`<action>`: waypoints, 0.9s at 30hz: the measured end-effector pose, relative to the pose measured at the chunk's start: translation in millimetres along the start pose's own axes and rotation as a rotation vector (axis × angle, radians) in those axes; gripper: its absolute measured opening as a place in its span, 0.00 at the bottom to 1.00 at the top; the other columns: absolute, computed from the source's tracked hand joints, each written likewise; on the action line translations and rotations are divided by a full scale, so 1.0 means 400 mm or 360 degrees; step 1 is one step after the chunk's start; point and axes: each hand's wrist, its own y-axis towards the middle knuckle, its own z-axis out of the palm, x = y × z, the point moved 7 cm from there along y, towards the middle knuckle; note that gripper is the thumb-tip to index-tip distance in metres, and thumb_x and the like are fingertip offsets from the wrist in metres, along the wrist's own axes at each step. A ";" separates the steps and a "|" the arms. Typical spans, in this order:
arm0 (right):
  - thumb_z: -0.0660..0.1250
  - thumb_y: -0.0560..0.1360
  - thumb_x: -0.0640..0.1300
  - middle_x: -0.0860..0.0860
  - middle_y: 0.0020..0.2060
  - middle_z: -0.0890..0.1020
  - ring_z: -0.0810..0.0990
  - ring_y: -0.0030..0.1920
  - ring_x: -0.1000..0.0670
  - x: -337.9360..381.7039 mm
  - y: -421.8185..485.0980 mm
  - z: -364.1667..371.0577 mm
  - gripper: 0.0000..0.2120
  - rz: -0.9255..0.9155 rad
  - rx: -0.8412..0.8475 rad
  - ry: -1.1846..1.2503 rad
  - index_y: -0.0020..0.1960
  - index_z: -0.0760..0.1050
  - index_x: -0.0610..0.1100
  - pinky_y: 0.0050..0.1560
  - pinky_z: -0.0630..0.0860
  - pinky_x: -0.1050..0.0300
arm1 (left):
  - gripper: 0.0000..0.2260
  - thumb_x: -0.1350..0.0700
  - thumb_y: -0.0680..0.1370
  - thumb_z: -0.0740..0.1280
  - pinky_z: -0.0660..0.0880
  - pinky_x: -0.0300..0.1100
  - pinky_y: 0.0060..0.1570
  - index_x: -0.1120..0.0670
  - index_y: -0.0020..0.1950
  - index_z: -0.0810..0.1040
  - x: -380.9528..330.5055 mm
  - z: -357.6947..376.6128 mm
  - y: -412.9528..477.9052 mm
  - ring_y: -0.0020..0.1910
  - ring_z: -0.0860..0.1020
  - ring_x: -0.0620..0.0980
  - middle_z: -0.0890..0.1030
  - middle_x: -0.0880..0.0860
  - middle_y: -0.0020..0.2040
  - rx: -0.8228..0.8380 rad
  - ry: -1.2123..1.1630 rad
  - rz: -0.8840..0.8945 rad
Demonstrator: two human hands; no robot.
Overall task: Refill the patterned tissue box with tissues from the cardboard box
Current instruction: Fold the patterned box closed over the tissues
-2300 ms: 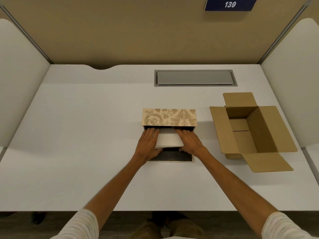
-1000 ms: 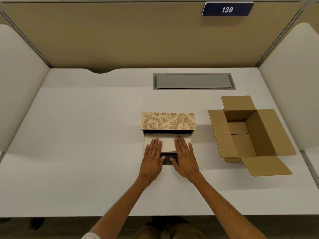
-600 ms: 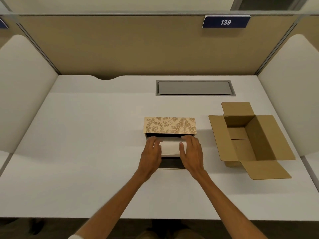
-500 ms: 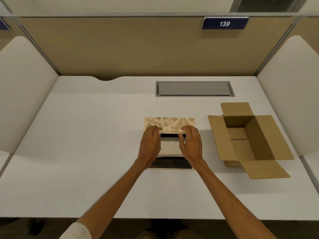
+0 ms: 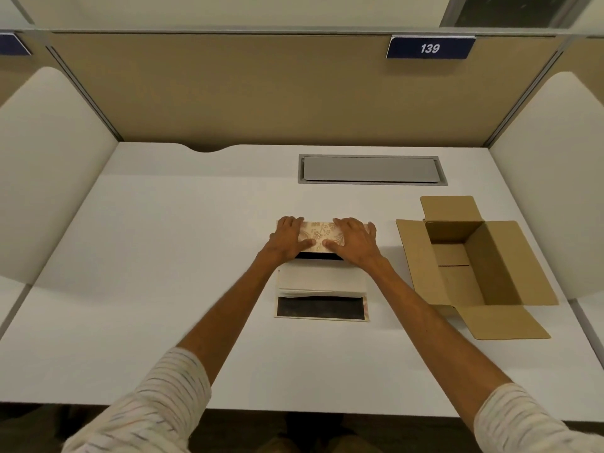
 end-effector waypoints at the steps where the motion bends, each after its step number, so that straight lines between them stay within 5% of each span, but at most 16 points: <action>1: 0.64 0.75 0.60 0.46 0.71 0.70 0.65 0.72 0.45 0.002 -0.005 0.001 0.32 0.0004 -0.0029 0.0006 0.74 0.62 0.46 0.72 0.53 0.40 | 0.32 0.45 0.78 0.67 0.66 0.59 0.71 0.58 0.76 0.60 -0.001 -0.004 -0.003 0.75 0.60 0.58 0.63 0.59 0.75 -0.0034 -0.0025 0.0006; 7: 0.66 0.74 0.59 0.45 0.69 0.70 0.66 0.71 0.45 0.015 -0.052 0.004 0.32 0.0025 -0.0171 0.0035 0.72 0.64 0.46 0.70 0.54 0.41 | 0.30 0.47 0.73 0.74 0.75 0.51 0.63 0.57 0.70 0.69 -0.007 -0.020 -0.053 0.67 0.69 0.55 0.71 0.57 0.67 -0.0302 -0.0132 0.0071; 15: 0.71 0.67 0.61 0.46 0.61 0.76 0.72 0.62 0.46 0.036 -0.179 0.016 0.32 0.0021 -0.0471 0.0069 0.65 0.70 0.46 0.69 0.63 0.47 | 0.29 0.44 0.68 0.77 0.70 0.47 0.64 0.54 0.64 0.72 0.001 0.031 -0.189 0.61 0.73 0.51 0.76 0.53 0.61 -0.0671 -0.0118 0.0144; 21: 0.73 0.66 0.62 0.47 0.62 0.77 0.74 0.63 0.46 0.033 -0.228 0.037 0.34 0.0034 -0.0438 0.0115 0.65 0.71 0.45 0.68 0.66 0.50 | 0.29 0.42 0.64 0.79 0.71 0.49 0.65 0.54 0.58 0.74 0.004 0.052 -0.235 0.55 0.76 0.51 0.78 0.51 0.55 -0.0720 0.0005 0.0145; 27: 0.72 0.66 0.61 0.46 0.67 0.74 0.72 0.68 0.45 0.037 -0.278 0.073 0.38 0.0026 -0.0486 0.0009 0.69 0.69 0.43 0.71 0.64 0.46 | 0.34 0.41 0.67 0.76 0.68 0.53 0.71 0.57 0.65 0.73 0.013 0.102 -0.276 0.65 0.75 0.56 0.78 0.54 0.64 -0.0712 0.0089 0.0168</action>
